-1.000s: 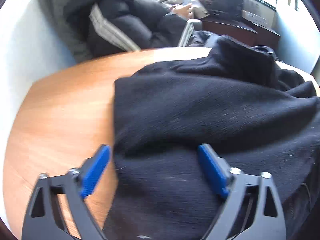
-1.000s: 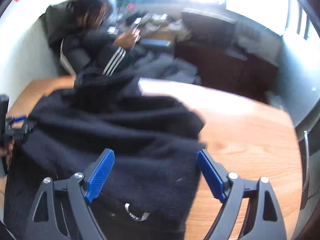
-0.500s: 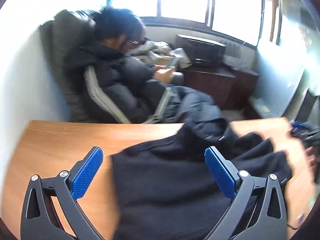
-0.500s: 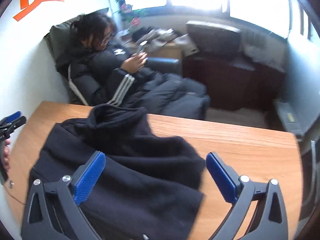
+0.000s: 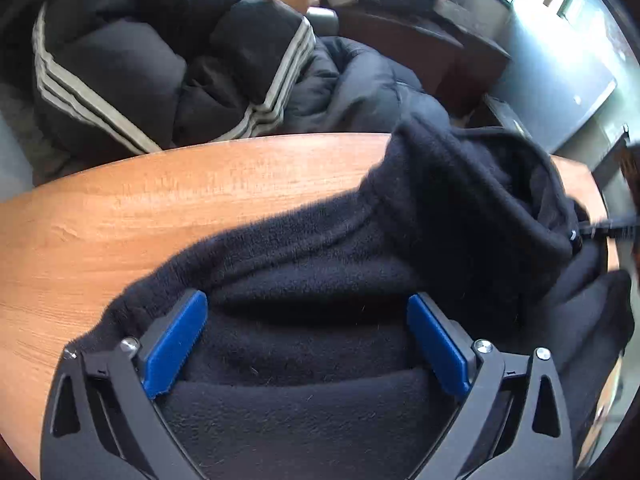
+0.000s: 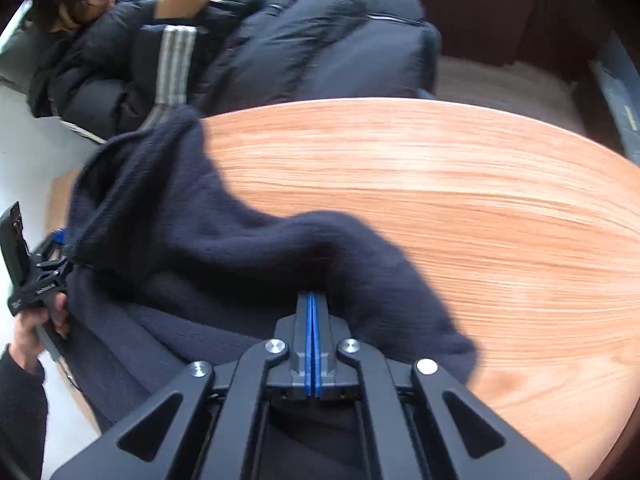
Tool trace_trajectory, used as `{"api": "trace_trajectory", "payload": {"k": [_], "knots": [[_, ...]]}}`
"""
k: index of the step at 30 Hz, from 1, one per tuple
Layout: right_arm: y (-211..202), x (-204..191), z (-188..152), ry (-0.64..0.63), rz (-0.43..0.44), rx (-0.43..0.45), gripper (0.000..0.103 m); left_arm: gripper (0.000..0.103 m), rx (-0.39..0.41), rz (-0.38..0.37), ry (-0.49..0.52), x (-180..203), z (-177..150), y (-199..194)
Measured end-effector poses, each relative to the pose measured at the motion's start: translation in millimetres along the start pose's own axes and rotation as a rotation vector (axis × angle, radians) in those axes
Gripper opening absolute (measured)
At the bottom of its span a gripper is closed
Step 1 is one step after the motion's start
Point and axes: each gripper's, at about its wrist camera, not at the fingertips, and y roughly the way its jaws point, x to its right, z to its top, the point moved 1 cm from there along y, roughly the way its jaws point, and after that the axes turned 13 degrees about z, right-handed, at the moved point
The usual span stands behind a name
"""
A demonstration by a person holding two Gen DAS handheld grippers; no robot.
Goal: Fold clothes
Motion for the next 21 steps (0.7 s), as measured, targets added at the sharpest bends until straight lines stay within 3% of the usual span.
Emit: {"api": "trace_trajectory", "payload": {"k": [3,6,10,12,15,17,19,21], "knots": [[-16.9,21.6,0.1,0.027,-0.084,-0.017,0.0,0.1,-0.001,0.044,0.054,2.1,-5.9,2.9],[-18.6,15.3,-5.6,-0.02,-0.139,-0.028,0.0,0.099,0.01,0.049,0.046,0.7,-8.6,2.3],[-37.7,-12.0,-0.6,-0.095,-0.293,0.045,0.001,0.092,0.047,0.094,-0.004,-1.4,-5.7,-14.1],[-50.6,-20.1,6.2,-0.107,-0.235,0.087,0.011,0.099,0.107,0.089,-0.034,-6.0,-8.2,-49.8],[-30.6,-35.1,-3.0,-0.169,-0.162,0.013,0.034,0.103,0.172,0.062,-0.089,-8.2,-15.8,-73.8],[-9.9,-43.9,-15.8,-0.223,-0.164,-0.048,0.034,0.103,0.145,0.064,-0.095,-7.4,-16.4,-66.8],[2.3,-27.4,-16.4,-0.181,-0.185,-0.065,0.032,0.103,0.084,0.078,-0.103,-9.6,-16.9,-45.3],[-9.3,-3.6,-12.9,-0.099,-0.191,-0.022,0.01,0.103,0.045,0.098,-0.112,-14.4,-18.8,-29.7]]}}
